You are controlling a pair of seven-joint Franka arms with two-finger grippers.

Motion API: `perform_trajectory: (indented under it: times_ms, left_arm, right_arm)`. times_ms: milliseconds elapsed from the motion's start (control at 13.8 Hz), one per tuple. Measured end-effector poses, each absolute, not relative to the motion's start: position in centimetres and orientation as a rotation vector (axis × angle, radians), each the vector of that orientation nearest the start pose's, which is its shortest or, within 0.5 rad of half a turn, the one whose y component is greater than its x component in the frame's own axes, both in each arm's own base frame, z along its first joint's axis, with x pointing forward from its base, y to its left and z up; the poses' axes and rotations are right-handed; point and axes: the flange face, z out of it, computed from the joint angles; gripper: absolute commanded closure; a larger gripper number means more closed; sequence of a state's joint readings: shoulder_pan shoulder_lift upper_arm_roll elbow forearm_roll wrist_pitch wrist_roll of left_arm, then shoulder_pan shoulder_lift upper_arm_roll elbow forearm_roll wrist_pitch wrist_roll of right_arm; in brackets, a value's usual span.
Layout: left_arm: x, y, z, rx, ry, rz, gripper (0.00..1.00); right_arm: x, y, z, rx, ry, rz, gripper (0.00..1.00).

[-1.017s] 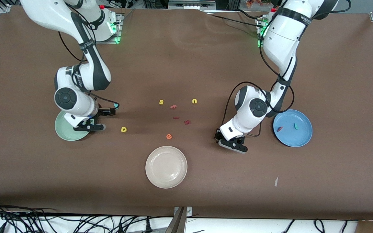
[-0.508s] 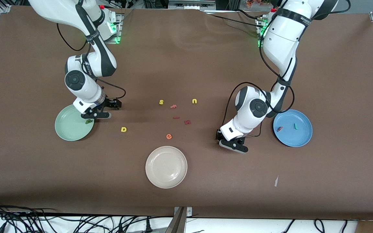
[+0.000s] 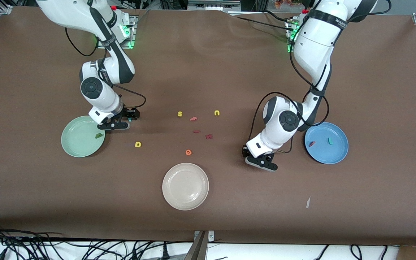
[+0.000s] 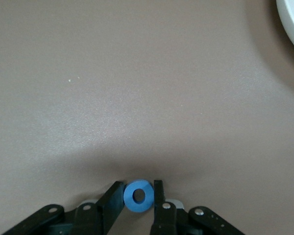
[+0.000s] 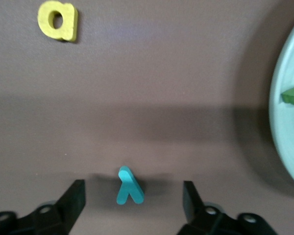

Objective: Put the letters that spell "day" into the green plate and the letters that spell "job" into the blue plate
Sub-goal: 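Move the ring to the blue plate while the right gripper grasps the y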

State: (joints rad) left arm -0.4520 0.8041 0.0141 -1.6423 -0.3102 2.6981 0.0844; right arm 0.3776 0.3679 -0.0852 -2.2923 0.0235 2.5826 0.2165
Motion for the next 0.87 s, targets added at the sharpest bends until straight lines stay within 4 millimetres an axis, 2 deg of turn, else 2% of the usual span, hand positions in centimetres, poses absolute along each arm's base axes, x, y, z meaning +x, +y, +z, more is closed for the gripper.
perform_trajectory:
  times_ms: [145, 291, 436, 581, 726, 872]
  left_arm:
    - [64.9, -28.2, 17.7, -3.283, 0.438, -0.381, 0.81]
    - [66.4, -25.3, 20.5, -3.273, 0.438, -0.316, 0.86]
    - [67.4, -21.0, 24.6, -3.27, 0.46, -0.228, 0.86]
    - [67.4, -16.4, 27.8, -3.267, 0.507, -0.181, 0.85]
    - [66.0, -11.1, 28.9, -3.268, 0.532, -0.108, 0.85]
    - [63.7, -5.6, 28.7, -3.255, 0.566, -0.005, 0.85]
  right_arm:
    - [49.9, 14.8, 17.7, -3.177, -0.097, 0.113, 0.35]
    - [49.8, 15.0, 17.3, -3.177, -0.102, 0.112, 0.47]
    - [49.8, 15.3, 17.4, -3.173, -0.109, 0.101, 0.63]
    - [49.9, 15.3, 17.5, -3.173, -0.11, 0.098, 0.76]
    - [49.9, 15.5, 17.7, -3.17, -0.113, 0.091, 0.93]
    - [49.9, 15.5, 17.7, -3.17, -0.113, 0.089, 0.98]
